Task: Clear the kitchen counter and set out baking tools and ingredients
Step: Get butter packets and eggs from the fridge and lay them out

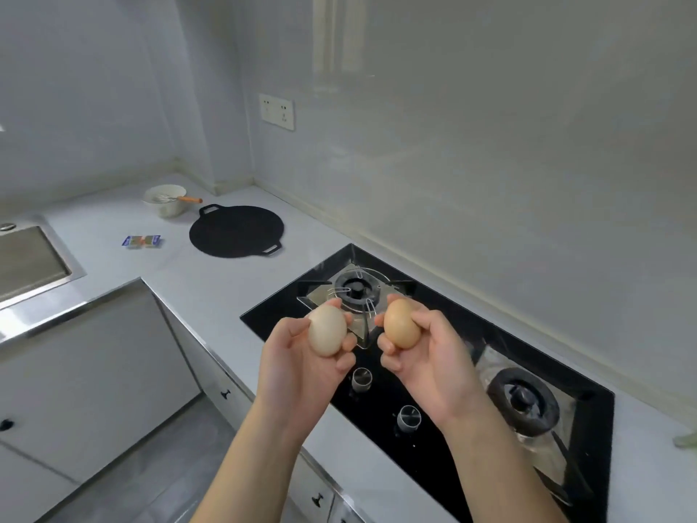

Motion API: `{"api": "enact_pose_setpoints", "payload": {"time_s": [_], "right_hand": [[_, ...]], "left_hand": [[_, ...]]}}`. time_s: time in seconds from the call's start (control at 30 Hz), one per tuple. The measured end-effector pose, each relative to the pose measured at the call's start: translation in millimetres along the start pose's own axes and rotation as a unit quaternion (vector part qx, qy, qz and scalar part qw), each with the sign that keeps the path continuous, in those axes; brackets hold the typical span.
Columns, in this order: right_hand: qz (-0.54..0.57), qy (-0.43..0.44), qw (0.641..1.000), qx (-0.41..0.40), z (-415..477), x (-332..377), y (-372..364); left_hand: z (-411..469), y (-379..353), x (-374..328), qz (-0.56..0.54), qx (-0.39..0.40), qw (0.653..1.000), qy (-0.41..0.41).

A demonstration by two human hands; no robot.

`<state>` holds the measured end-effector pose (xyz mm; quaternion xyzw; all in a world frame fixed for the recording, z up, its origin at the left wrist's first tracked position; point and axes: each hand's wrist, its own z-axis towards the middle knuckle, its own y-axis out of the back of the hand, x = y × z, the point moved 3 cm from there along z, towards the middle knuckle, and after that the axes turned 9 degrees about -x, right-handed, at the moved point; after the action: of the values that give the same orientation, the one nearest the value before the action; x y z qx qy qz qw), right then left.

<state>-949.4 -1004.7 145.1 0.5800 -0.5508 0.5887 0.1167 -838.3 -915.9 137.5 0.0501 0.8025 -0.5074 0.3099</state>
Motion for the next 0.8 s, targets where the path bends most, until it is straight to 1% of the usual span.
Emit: {"api": "enact_pose_setpoints", "payload": {"time_s": [0.2, 0.37, 0.53, 0.7, 0.77, 0.8], "right_hand": [[-0.009, -0.002, 1.000, -0.006, 64, -52, -105], [-0.021, -0.022, 0.999, 0.013, 107, -93, -189], [-0.059, -0.041, 0.997, 0.028, 151, -122, -240], [-0.095, -0.041, 0.993, 0.050, 194, -130, -264], [-0.124, -0.036, 0.990, 0.061, 217, -132, -270], [-0.156, -0.031, 0.985, 0.068, 228, -133, -272]], "left_hand": [[46, 66, -114, 0.038, -0.012, 0.999, 0.001], [79, 113, -208, 0.038, -0.038, 0.998, -0.028], [112, 154, -257, 0.051, -0.071, 0.995, -0.039], [147, 168, -287, 0.067, -0.082, 0.993, -0.045], [166, 172, -299, 0.095, -0.086, 0.990, -0.050], [175, 175, -304, 0.120, -0.091, 0.987, -0.058]]}}
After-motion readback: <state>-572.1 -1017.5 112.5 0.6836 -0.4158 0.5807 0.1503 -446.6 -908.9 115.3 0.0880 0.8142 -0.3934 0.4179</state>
